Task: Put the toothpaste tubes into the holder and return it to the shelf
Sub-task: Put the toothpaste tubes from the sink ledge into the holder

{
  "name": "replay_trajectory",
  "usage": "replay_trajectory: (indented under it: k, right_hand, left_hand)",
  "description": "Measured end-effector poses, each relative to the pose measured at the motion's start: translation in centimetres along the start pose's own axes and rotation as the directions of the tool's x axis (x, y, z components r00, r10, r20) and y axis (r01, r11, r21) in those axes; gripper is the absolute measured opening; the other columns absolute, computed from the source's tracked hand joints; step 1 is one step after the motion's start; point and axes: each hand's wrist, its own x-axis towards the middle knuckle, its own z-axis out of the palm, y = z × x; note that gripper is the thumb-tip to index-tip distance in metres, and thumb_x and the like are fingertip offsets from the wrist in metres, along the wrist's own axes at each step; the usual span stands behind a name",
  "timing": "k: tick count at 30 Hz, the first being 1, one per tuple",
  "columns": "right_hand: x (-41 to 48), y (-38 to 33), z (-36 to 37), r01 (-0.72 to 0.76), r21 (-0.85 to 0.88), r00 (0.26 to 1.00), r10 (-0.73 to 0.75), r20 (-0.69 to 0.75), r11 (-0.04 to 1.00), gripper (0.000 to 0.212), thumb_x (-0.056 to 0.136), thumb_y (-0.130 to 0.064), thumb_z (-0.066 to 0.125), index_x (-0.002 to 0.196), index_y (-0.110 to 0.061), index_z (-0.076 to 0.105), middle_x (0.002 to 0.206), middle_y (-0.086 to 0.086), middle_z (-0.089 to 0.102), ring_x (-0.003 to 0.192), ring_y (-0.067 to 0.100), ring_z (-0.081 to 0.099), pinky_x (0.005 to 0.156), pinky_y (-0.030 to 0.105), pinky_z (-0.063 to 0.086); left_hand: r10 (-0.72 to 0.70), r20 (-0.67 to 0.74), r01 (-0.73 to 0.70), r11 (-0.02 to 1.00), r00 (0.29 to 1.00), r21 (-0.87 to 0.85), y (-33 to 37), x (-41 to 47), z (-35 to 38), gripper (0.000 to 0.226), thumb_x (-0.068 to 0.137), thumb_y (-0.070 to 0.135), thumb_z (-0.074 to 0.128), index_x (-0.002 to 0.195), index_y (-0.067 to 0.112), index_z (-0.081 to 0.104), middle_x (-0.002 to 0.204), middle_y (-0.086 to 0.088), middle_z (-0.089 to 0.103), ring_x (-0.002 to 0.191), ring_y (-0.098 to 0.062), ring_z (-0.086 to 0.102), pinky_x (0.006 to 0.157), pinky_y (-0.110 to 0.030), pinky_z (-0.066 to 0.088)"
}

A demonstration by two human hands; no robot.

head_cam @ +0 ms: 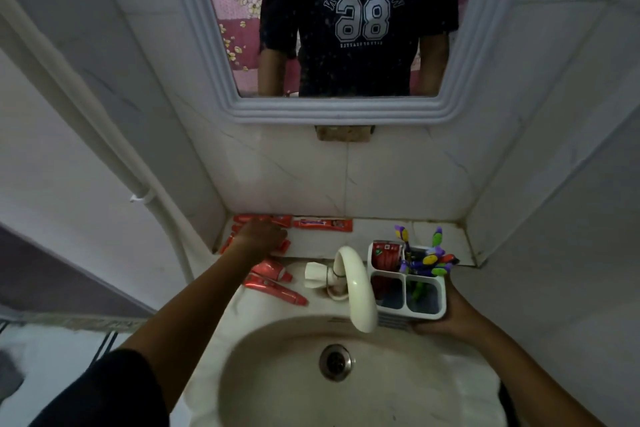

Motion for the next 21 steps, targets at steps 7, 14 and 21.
replay_trajectory:
  k: [7,14,21]
  right_hand:
    - [0.5,0.8,-0.3,-0.053,-0.064,0.998,0.052,-0.017,0.997,0.124,0.043,-0.009,0.092,0.141,0.007,0.016,0.128,-0.006,0.047,0.113,-0.015,0.053,0.087,0.005,0.047]
    - [0.5,0.7,-0.3,-0.051,-0.127,0.997,0.044,-0.059,0.991,0.125,0.048,-0.03,0.095,0.142,-0.001,0.019,0.136,0.0,0.049,0.124,0.002,0.052,0.101,0.022,0.049]
    - [0.3,0.0,0.0,-0.048,-0.12,0.997,0.041,-0.063,0.992,0.12,0.048,-0.022,0.089,0.142,-0.001,0.019,0.132,-0.006,0.048,0.119,-0.008,0.052,0.091,0.008,0.046]
  left_hand:
    - [0.398,0.007,-0.309,0.699,0.917,0.645,2.3,1.0,-2.4,0.031,0.096,0.028,0.048,0.124,0.017,0.054,0.124,-0.009,0.063,0.112,-0.03,0.061,0.088,-0.04,0.048]
    - [0.628,-0.339,-0.614,0.773,0.7,0.163,7.8,-4.1,-6.1,0.022,0.084,0.028,0.068,0.099,0.016,0.059,0.092,-0.005,0.072,0.082,-0.02,0.069,0.074,-0.036,0.057]
    - [0.69,-0.178,-0.712,0.688,0.702,-0.142,13.5,-8.2,-2.6,0.025,0.086,0.023,0.07,0.11,0.022,0.064,0.102,0.0,0.073,0.086,-0.012,0.072,0.079,-0.034,0.062]
